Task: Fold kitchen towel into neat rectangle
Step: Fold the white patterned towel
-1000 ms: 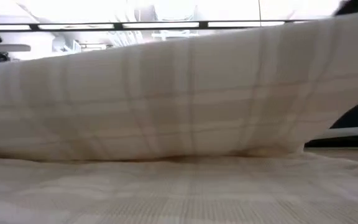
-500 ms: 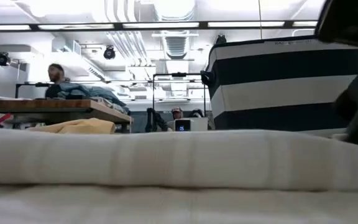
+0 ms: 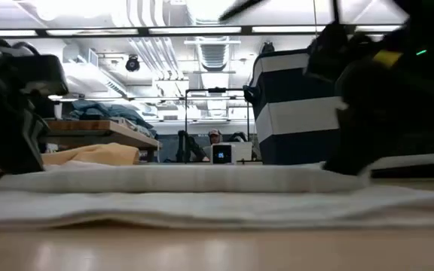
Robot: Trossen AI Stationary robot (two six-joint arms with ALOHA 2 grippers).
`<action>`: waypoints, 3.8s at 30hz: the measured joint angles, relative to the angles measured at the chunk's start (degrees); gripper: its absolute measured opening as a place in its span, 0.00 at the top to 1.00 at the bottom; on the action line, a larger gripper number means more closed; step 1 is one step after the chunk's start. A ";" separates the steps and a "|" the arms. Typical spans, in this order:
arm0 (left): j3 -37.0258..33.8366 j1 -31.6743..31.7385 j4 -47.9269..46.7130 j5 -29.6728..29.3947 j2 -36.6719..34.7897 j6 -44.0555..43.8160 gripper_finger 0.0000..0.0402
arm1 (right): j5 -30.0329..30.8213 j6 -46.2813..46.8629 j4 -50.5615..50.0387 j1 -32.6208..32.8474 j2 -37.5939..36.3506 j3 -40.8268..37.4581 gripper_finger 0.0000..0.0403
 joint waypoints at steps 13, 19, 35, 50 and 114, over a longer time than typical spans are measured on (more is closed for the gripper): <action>-2.35 1.76 0.13 0.25 -18.13 9.69 1.00 | -0.47 -13.79 -0.17 -6.74 -9.79 -0.20 1.00; 2.18 -0.65 -0.78 2.85 -18.39 12.70 1.00 | -3.47 -12.05 0.43 -2.02 -13.48 -0.24 1.00; 3.31 -2.45 -4.86 2.81 -11.38 9.21 1.00 | -3.94 -8.94 2.04 -1.58 -9.61 -0.48 1.00; 14.74 6.39 -28.67 -9.63 -30.29 22.93 1.00 | 2.40 -29.23 1.76 -11.56 -22.79 1.70 1.00; -5.33 -8.71 2.02 -0.12 -23.84 1.76 1.00 | -2.25 -4.76 17.12 9.64 -5.53 -1.82 1.00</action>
